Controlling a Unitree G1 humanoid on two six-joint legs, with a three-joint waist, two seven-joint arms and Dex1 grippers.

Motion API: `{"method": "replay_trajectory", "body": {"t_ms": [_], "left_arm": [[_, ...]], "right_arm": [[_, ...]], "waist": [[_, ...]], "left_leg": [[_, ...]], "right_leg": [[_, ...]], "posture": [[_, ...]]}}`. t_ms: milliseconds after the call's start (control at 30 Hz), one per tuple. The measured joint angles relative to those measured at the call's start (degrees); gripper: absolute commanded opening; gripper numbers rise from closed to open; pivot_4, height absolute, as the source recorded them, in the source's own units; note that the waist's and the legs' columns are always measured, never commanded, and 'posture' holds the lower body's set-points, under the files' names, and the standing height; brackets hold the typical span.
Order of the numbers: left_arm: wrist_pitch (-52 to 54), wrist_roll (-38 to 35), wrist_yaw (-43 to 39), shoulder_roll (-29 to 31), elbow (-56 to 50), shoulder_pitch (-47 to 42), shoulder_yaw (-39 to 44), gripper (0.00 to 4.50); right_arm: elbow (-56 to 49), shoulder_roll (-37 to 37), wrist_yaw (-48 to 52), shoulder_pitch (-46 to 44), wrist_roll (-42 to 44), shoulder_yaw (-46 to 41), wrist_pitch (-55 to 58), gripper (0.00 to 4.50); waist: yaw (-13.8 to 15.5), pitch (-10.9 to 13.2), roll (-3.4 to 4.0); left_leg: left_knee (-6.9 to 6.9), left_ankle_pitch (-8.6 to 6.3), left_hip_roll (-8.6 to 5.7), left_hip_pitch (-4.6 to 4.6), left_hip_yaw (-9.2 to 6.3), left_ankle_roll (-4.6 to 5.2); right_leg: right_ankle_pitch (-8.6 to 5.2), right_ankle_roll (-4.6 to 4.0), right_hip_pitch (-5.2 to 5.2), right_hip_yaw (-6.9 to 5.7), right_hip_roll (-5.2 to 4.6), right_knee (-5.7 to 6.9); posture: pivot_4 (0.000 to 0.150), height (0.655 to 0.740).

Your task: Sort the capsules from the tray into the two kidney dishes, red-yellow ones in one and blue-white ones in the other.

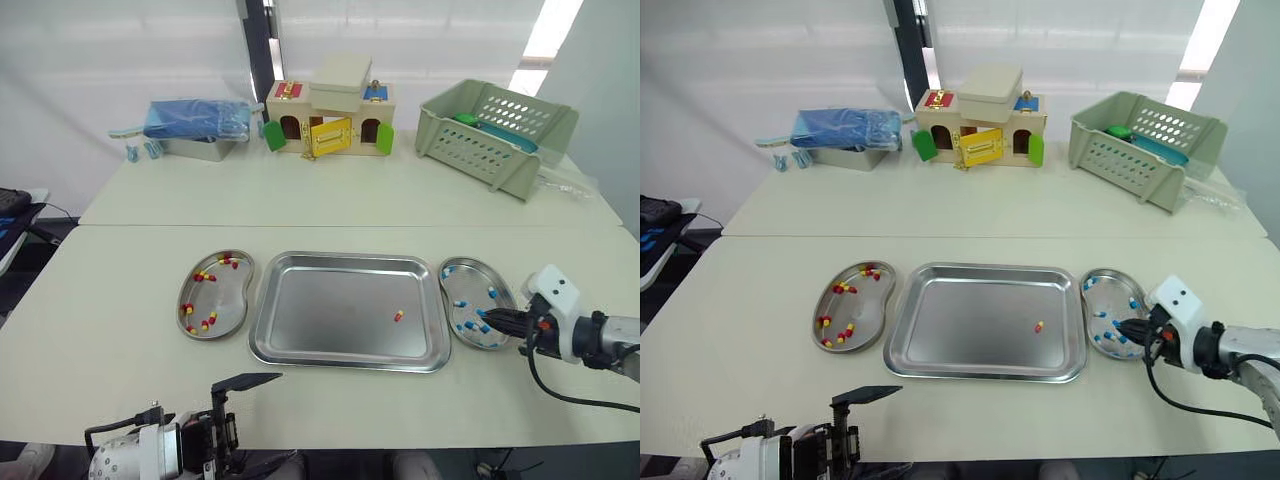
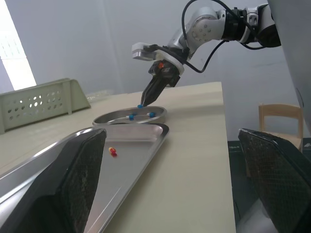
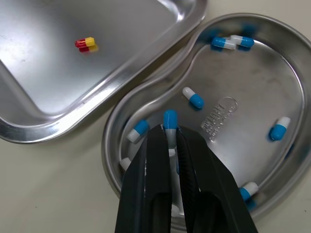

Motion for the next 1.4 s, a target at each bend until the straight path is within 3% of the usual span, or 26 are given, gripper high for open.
{"method": "replay_trajectory", "body": {"t_ms": [200,267,600,733,933,1133,1267,1400], "left_arm": [[0.0,0.0,-0.1,0.0,0.0,0.1,-0.4,4.5],[0.0,0.0,0.0,0.0,0.0,0.4,-0.5,4.5],[0.0,0.0,0.7,0.4,-0.1,1.4,-0.5,4.5],[0.3,0.1,2.1,0.4,-0.3,1.0,-0.5,4.5],[7.0,0.7,10.8,3.4,-3.9,-0.2,1.4,4.5],[27.2,-0.8,27.9,16.2,-9.3,-0.1,14.0,4.5],[38.8,-1.6,32.7,26.2,-3.7,-3.1,23.8,4.5],[42.4,2.5,32.5,31.6,6.0,-4.1,28.4,4.5]], "right_arm": [[2.2,0.0,-1.2,-1.1,-1.7,0.1,-1.9,0.01],[2.7,0.0,-1.2,-1.1,-2.0,0.2,-2.3,0.7],[3.5,0.4,-1.1,-1.4,-2.6,0.3,-3.1,3.12],[3.5,0.8,-0.8,-1.4,-2.3,0.3,-3.1,4.39],[5.4,0.6,3.9,0.0,-0.4,-3.7,-7.5,4.45],[17.1,-1.6,14.7,1.2,0.1,-8.6,-18.4,4.45],[29.4,-4.4,22.9,-1.4,-1.1,-8.7,-25.9,4.45],[39.1,-5.7,27.1,-4.8,-3.8,-6.5,-32.7,4.45]], "waist": [[0.2,0.0,-0.02],[0.2,0.0,-0.01],[0.2,0.0,-0.01],[0.2,0.0,-0.01],[0.3,0.0,-0.06],[0.2,0.1,-0.09],[0.1,0.2,-0.03],[-0.6,0.3,0.14]], "left_leg": [[0.01,0.0,-0.01,-0.03,-0.01,0.0],[0.01,0.0,-0.01,-0.03,0.0,0.0],[0.01,0.0,-0.01,-0.03,0.0,0.0],[0.01,0.0,-0.01,-0.03,0.0,0.0],[0.02,0.0,-0.01,-0.04,-0.02,0.0],[0.01,0.0,0.01,0.03,-0.02,0.0],[-0.01,0.0,0.0,0.05,0.04,0.0],[-0.09,0.0,0.02,0.01,0.07,0.0]], "right_leg": [[0.0,0.0,0.01,-0.01,-0.01,-0.04],[0.0,0.0,0.01,0.0,-0.01,-0.04],[0.0,0.0,0.01,0.0,-0.01,-0.05],[0.0,0.0,0.01,0.0,-0.01,-0.05],[0.0,0.0,0.04,-0.02,-0.01,-0.06],[0.0,0.01,0.05,-0.02,-0.01,0.0],[0.0,0.01,0.01,0.01,-0.01,0.0],[-0.01,-0.01,-0.1,0.03,0.01,0.01]], "posture": [[0.15,0.74],[0.15,0.74],[0.15,0.74],[0.15,0.74],[0.15,0.74],[0.15,0.74],[0.15,0.74],[0.15,0.74]]}}
